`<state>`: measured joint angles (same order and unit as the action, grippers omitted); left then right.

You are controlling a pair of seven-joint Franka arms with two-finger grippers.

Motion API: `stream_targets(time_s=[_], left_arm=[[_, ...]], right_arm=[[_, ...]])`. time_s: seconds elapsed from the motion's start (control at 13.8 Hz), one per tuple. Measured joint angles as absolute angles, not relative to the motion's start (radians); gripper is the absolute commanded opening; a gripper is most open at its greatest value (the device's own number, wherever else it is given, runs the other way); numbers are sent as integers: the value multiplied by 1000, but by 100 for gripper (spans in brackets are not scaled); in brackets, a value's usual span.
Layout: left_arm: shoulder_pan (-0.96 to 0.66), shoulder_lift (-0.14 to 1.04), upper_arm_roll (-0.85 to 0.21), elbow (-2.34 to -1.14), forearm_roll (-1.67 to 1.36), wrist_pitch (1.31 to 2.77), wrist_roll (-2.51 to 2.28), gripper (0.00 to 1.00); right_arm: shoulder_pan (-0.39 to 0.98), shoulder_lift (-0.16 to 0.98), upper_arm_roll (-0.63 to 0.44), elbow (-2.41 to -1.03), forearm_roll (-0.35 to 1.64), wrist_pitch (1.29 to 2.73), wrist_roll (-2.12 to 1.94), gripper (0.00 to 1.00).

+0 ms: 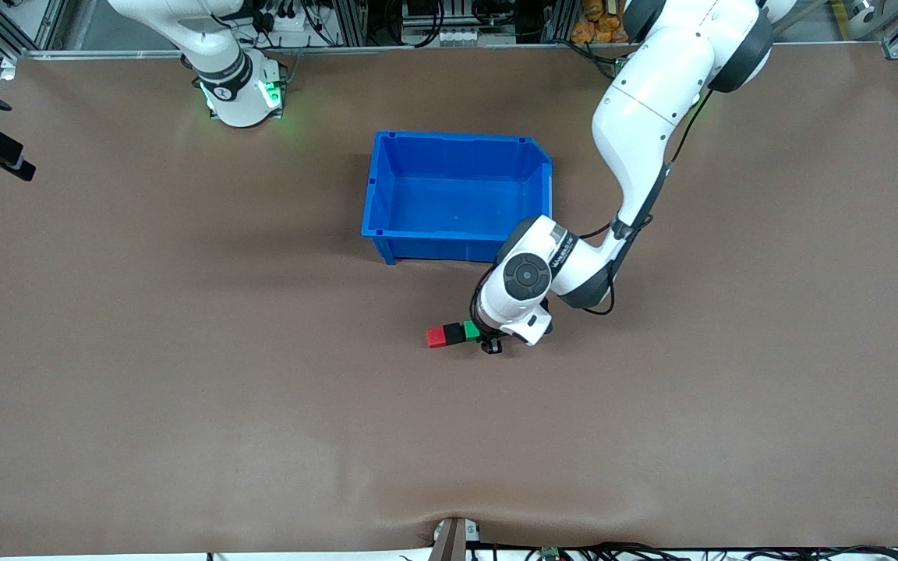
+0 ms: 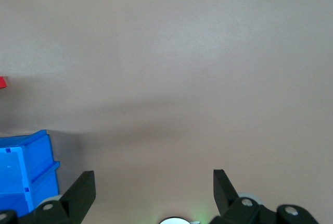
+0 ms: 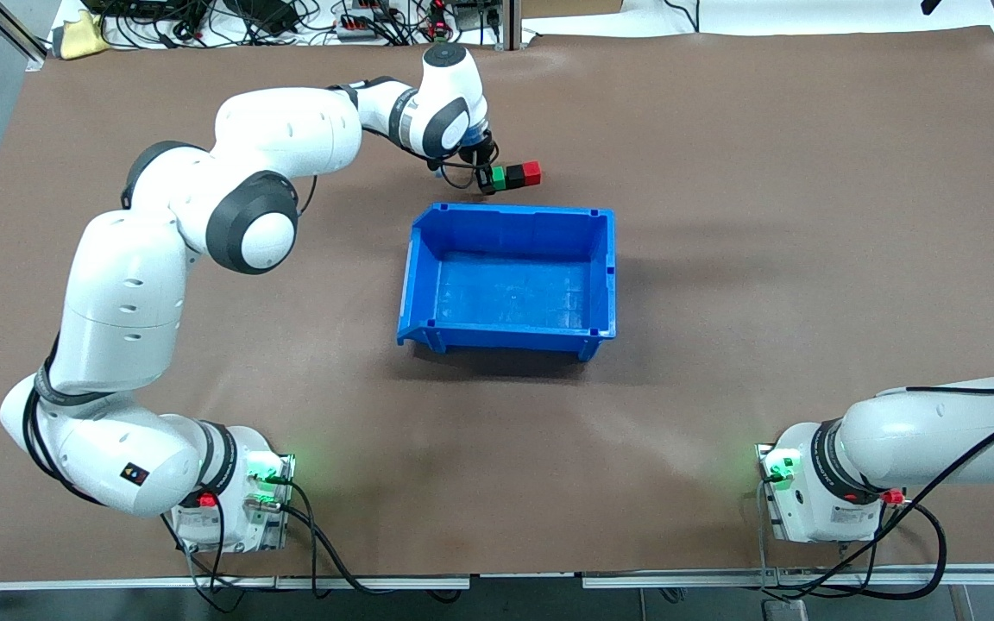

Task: Attach green and red cubes to black cube
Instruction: 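Press the green cube against the black cube with the left gripper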

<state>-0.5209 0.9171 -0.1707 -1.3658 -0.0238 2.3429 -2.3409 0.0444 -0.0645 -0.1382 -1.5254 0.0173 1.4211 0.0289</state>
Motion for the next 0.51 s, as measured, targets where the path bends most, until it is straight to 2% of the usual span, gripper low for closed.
stream_targets(time_s=[0.51], left_arm=[[-521,919,-171,-1366,-24,2350,-2341,0]], right_arm=[[46,-64,-138,-1525,17,1421,28,100]])
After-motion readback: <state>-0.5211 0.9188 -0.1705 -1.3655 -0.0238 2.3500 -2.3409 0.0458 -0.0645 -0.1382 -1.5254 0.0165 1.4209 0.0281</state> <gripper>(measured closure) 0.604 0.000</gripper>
